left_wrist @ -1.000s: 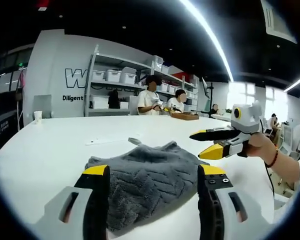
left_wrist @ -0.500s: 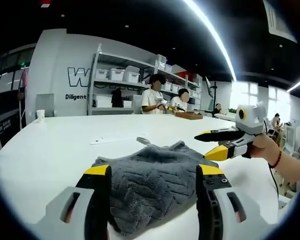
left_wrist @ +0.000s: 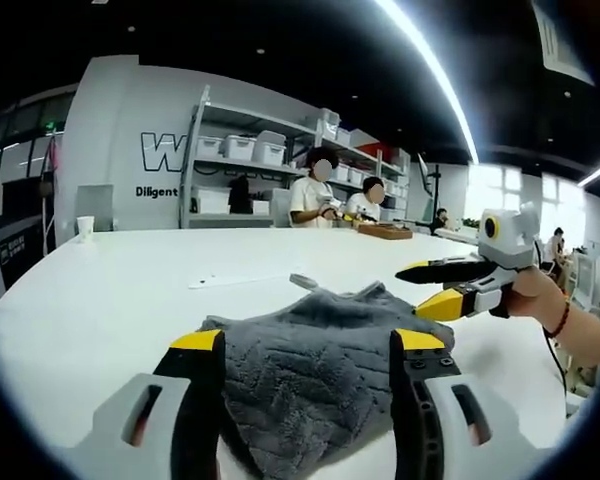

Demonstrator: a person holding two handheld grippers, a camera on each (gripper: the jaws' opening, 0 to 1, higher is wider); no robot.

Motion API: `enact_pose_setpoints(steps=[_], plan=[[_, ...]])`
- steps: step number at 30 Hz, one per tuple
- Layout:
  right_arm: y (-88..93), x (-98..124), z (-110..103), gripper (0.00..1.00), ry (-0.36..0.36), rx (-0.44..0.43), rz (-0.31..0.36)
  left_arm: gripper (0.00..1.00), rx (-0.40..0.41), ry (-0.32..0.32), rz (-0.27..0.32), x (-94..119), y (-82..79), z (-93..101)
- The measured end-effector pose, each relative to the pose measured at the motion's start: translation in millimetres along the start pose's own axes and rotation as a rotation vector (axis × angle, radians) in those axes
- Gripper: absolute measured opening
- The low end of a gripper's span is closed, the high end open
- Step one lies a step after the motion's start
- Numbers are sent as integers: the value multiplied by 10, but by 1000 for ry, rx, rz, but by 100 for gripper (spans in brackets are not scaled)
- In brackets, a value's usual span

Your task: Open the folded towel by lifting each exposed corner and separating the folded layers until the towel lies flat within the target outline without major curled edges

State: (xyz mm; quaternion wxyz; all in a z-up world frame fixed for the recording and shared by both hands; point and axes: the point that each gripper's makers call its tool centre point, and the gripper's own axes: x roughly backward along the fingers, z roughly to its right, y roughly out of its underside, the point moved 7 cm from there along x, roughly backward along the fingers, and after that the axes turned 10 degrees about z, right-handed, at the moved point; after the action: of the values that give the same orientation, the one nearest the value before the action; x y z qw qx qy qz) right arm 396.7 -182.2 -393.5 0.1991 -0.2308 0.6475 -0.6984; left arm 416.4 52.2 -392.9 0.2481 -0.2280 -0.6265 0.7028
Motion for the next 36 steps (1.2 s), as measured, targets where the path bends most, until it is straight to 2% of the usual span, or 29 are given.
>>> enact_pose_setpoints(steps=[7,13,17,23,32,36], plan=[[-8,-8,44,58,28,-5,-3,64,-5,6,-12,-88,16,-69],[18,-79,59,57,49,-1,-16,64,-7,-13,-30,-103,64,-115],[7,-104,55,58,51,-7,-20,63,-37,-45,-43,-99,88,-143],[14,-121,126,57,87,-21,-17,62,-11,-80,-28,-128,94,-210],[173,-134,225,57,120,-47,-48,61,3,-114,-22,-111,136,-158],[189,-142,228,58,124,-54,-29,61,11,-127,-14,-113,144,-136]])
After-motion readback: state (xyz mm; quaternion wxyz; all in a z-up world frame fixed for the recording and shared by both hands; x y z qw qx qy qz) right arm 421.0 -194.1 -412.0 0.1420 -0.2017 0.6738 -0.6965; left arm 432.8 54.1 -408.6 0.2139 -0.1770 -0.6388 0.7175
